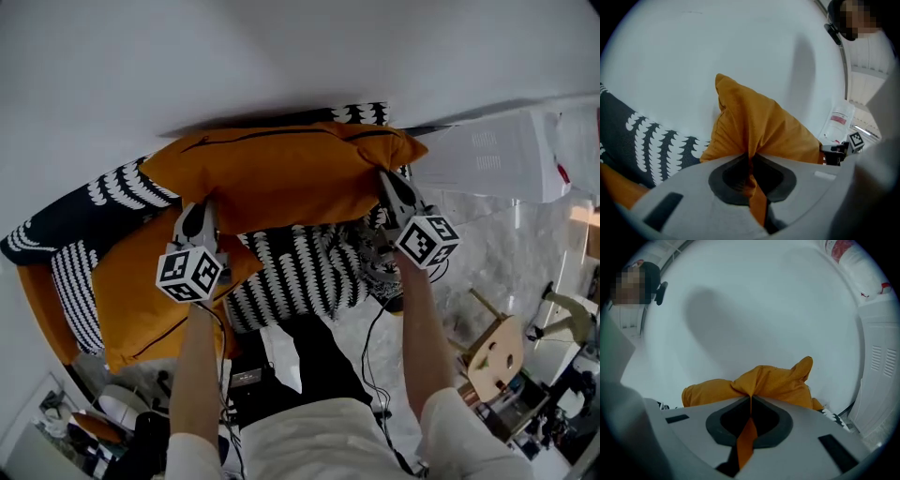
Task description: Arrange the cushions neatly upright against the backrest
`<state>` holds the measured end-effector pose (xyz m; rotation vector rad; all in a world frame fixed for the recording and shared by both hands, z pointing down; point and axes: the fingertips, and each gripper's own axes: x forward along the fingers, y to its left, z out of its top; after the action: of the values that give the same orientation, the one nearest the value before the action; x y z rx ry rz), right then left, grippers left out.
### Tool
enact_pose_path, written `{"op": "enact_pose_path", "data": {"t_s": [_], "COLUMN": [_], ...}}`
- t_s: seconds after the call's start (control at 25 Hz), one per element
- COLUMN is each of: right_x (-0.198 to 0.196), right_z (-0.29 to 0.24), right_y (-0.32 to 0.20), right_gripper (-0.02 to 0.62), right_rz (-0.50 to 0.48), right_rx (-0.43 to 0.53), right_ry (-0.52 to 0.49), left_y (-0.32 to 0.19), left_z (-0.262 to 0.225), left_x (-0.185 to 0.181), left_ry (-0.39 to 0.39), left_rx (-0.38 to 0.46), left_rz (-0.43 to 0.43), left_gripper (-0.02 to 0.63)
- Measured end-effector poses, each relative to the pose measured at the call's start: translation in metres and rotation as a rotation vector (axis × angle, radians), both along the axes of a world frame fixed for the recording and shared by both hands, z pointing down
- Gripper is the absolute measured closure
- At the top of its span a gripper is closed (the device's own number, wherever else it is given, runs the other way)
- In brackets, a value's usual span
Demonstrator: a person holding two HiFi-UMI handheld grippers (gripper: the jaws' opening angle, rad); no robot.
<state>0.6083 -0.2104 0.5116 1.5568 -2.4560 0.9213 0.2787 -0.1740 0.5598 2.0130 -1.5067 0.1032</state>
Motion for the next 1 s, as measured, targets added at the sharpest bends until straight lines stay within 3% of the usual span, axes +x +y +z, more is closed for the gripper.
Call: {"op": "enact_pose_path", "data": {"t_s": [0.12, 0.24, 0.56, 0.88, 1.0], "right_x": [0.005, 0.005, -0.005, -0.048, -0.050], "right_z": [-0.001, 0.006, 0.082, 0.056, 0.065], "right_y": [0.014, 0.034, 0.035, -0.004, -0.009], "right_gripper": [0.580, 0.580, 0.580, 0.580, 0.580], "right_rz": [-0.006, 0.005, 0.057, -0.162, -0.205], "right_rx": [0.020, 0.018, -0.087, -0.003, 0.012], "right_ry": [0.034, 0.001, -0.071, 0.101, 0.066], "left_y": [0.009, 0.023, 0.047, 0.077, 0.080], "left_z": [0.014, 0.035, 0.080, 0.114, 0.124], "left_x": [0.009, 0.012, 0.009, 0.014, 0.019], "left_ry": [0.041, 0.051, -0.146, -0.188, -0.175], "left_rx": [-0.014, -0.036, -0.093, -0.178, -0.215], "left_rz": [-0.017, -0.008, 0.089, 0.040, 0.032], "left_gripper": [0.581, 0.581, 0.580, 0.581, 0.581]}}
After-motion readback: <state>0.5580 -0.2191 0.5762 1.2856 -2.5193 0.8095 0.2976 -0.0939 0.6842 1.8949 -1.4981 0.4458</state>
